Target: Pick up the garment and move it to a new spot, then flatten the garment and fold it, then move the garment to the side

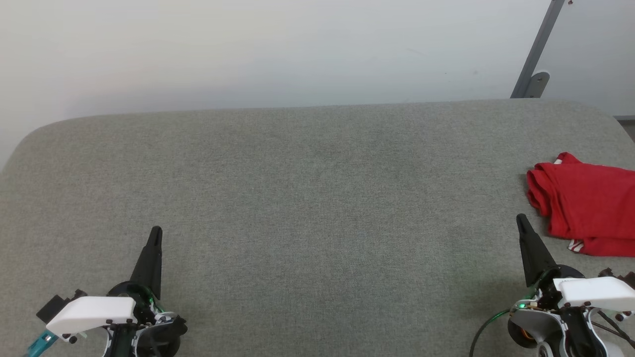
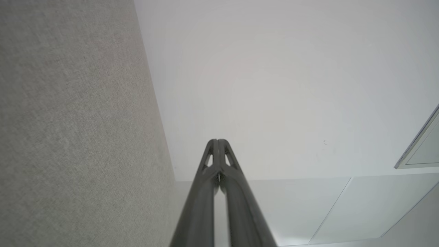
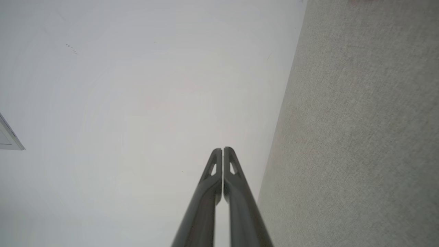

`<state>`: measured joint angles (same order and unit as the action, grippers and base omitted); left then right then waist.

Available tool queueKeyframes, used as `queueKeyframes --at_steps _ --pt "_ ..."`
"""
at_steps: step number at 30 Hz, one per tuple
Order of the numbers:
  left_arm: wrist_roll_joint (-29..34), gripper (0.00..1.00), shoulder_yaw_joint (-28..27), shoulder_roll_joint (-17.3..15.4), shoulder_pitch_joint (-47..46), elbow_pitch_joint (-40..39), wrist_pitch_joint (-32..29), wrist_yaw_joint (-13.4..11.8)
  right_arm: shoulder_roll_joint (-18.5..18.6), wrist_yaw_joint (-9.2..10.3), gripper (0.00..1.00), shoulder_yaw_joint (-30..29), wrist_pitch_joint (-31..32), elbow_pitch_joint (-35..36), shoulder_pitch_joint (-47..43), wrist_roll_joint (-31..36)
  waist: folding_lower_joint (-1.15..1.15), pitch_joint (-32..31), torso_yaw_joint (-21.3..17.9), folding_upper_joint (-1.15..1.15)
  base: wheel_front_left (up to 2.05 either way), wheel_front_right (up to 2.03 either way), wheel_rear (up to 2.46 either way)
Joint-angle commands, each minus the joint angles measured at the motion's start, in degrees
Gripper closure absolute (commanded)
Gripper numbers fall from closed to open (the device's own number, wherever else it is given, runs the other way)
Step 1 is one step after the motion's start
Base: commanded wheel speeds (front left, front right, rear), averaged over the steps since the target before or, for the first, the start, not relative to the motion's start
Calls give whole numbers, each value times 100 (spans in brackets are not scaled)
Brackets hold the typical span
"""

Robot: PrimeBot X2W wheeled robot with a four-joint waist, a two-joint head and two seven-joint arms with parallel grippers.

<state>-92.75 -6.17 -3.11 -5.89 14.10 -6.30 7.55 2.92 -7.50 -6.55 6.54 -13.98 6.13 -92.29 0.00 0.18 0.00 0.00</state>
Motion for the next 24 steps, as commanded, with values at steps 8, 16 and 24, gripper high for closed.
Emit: queueKeyframes --at_steps 8,16,24 --pt "23 100 -23 14 -73 -1 -21 -12 -8 2 100 4 9 -16 25 -23 0 0 0 0 0 0 0" --pt "27 100 -26 17 -74 -1 -26 -12 -8 2 100 4 9 -16 25 -23 0 0 0 0 0 0 0" --pt "26 100 -29 19 -74 -1 -30 -12 -8 2 100 4 9 -16 25 -24 0 0 0 0 0 0 0"
